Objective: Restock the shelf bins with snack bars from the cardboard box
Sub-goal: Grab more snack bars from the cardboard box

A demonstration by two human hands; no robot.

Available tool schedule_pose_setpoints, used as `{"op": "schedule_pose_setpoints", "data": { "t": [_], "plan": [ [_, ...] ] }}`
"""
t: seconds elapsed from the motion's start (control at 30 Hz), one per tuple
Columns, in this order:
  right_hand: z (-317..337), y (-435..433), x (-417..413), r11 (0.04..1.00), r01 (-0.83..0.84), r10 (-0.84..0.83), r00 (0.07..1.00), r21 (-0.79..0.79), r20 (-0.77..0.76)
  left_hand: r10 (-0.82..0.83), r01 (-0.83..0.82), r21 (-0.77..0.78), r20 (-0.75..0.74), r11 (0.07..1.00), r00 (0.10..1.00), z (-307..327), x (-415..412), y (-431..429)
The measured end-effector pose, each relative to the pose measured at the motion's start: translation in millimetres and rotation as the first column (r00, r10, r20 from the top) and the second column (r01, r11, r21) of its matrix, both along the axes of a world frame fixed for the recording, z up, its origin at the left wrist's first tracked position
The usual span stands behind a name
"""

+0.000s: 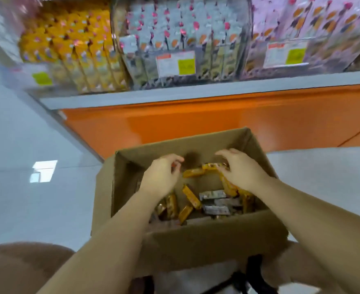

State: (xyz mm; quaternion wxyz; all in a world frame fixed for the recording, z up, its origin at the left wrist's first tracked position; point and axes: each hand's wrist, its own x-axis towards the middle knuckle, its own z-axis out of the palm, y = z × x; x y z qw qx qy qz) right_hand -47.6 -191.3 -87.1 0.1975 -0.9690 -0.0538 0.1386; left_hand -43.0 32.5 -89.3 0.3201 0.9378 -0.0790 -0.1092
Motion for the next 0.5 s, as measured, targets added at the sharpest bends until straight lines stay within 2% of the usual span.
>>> {"op": "schedule_pose_setpoints", "data": {
  "t": [0.13,0.27,0.5],
  "plan": [
    [-46.5,1.4,6.7,0.989,0.148,-0.145,0.971,0.005,-0.188,0.121,-0.126,-0.012,-0.211,0.992,0.970,-44.0,-5.1,32.5],
    [-86.5,-6.1,14.0,0.954,0.299,-0.285,0.896,-0.012,-0.340,0.188,-0.192,0.031,-0.396,0.981,0.899,-86.2,0.6,44.8],
    [-135.7,-8.7,25.0,0.909,0.412,-0.403,0.818,-0.071,-0.410,0.199,-0.192,0.068,-0.527,0.979,0.827,-145.1,9.8,29.0]
  ]
}}
